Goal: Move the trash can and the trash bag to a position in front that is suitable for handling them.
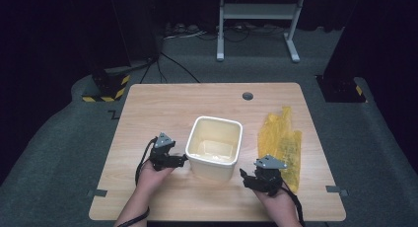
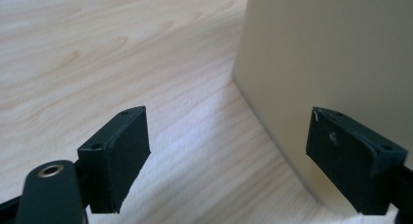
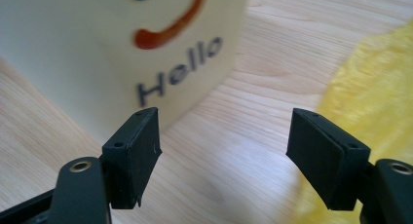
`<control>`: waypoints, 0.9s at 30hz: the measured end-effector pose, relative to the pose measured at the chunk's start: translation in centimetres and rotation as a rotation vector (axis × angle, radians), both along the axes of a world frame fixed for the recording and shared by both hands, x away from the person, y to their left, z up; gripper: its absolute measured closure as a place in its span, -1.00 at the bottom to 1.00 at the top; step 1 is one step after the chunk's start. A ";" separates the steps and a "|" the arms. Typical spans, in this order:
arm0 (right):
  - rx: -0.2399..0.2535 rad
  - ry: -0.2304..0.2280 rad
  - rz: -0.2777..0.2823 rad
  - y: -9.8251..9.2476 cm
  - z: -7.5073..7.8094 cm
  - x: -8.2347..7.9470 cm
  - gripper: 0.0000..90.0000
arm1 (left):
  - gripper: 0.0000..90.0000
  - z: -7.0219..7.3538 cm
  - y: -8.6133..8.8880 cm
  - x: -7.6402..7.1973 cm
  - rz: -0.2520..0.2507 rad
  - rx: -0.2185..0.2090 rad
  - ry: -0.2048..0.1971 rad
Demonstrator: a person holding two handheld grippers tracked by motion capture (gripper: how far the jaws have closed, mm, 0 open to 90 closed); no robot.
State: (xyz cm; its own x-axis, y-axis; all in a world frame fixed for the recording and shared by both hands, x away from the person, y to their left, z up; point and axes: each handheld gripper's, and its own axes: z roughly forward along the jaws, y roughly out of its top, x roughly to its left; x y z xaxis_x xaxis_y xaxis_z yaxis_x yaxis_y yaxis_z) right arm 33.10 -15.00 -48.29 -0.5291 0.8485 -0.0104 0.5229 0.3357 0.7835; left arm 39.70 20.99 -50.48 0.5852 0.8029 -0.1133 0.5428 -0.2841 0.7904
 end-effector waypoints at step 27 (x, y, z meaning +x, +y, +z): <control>-0.003 0.033 -0.081 -4.1 -0.4 3.4 -0.54 | -0.59 4.5 3.4 -4.4 0.210 0.064 0.065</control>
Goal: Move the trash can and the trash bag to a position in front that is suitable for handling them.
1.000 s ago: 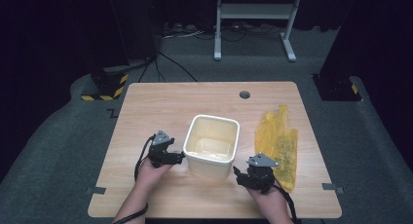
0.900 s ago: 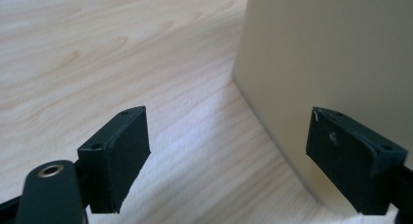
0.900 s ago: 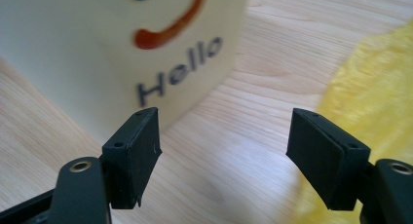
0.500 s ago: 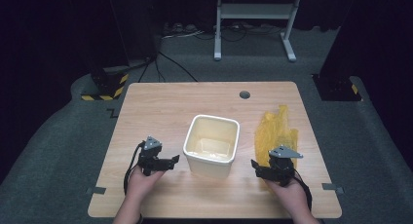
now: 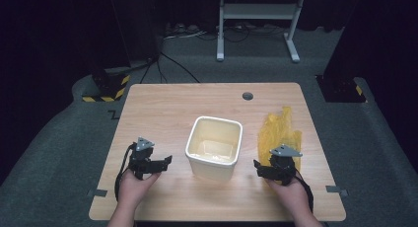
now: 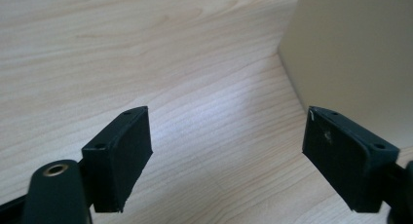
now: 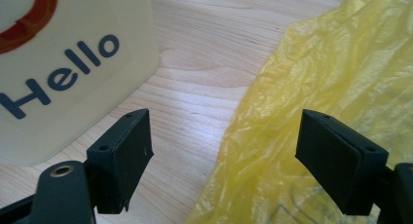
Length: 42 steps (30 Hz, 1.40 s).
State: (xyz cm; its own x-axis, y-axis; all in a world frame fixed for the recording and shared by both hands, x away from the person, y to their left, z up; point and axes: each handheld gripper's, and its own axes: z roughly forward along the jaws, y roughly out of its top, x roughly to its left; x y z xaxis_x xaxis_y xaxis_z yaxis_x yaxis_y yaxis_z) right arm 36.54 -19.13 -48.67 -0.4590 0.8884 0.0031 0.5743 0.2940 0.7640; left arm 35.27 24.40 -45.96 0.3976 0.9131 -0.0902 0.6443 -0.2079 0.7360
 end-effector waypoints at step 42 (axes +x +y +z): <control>-0.027 -0.011 -0.046 -1.2 -0.4 -0.3 -0.42 | -0.09 5.8 -3.6 -1.3 -0.035 -0.143 -0.034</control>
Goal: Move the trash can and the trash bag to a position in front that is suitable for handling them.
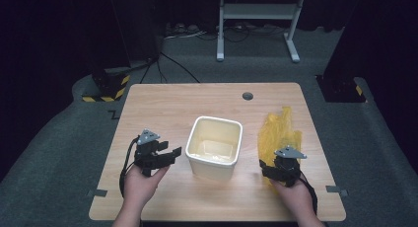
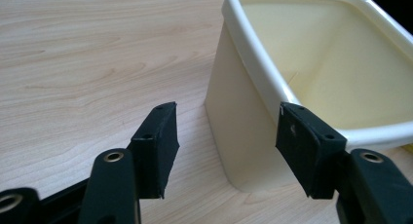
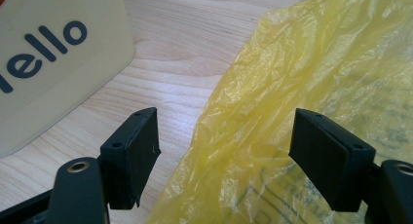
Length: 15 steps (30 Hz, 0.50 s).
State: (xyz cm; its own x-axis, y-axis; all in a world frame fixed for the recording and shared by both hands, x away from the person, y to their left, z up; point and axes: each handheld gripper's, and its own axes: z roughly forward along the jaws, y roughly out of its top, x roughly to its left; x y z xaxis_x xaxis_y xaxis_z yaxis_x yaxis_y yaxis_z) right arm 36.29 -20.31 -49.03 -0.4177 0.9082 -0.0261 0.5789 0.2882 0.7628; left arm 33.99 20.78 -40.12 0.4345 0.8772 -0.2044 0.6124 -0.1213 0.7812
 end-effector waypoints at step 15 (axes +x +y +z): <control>-0.014 -0.026 -0.005 -0.2 0.1 -0.6 -0.40 | -0.04 1.6 -3.5 1.5 -0.032 0.073 -0.069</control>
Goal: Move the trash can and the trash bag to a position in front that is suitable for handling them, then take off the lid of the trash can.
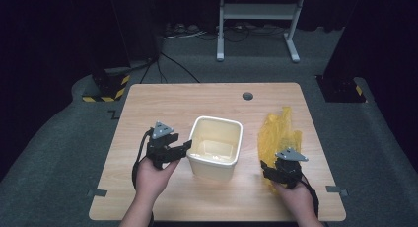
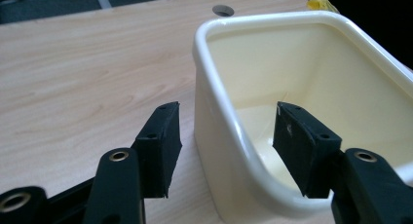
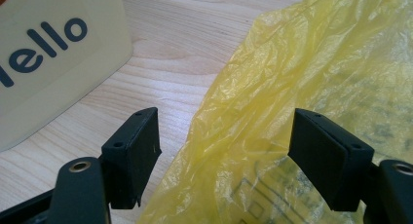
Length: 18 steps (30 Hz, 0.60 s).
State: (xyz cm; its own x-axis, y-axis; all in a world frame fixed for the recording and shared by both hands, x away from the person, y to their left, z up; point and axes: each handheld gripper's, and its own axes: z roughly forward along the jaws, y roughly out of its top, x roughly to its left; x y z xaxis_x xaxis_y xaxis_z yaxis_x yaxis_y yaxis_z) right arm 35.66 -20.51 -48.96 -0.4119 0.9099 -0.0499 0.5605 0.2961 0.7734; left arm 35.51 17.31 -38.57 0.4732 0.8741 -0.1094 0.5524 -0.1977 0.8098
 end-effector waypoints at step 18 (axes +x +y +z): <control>0.003 -0.011 -0.007 -0.2 0.1 -0.6 -0.39 | 0.08 -0.3 -2.9 2.7 0.073 0.106 0.045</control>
State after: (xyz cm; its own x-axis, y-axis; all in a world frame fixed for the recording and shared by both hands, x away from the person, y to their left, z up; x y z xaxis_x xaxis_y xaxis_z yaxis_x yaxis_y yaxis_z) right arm 35.07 -20.68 -48.84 -0.4053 0.9127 -0.0518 0.5541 0.2903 0.7802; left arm 38.23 14.36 -38.86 0.4043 0.9140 -0.0344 0.6038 -0.2385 0.7606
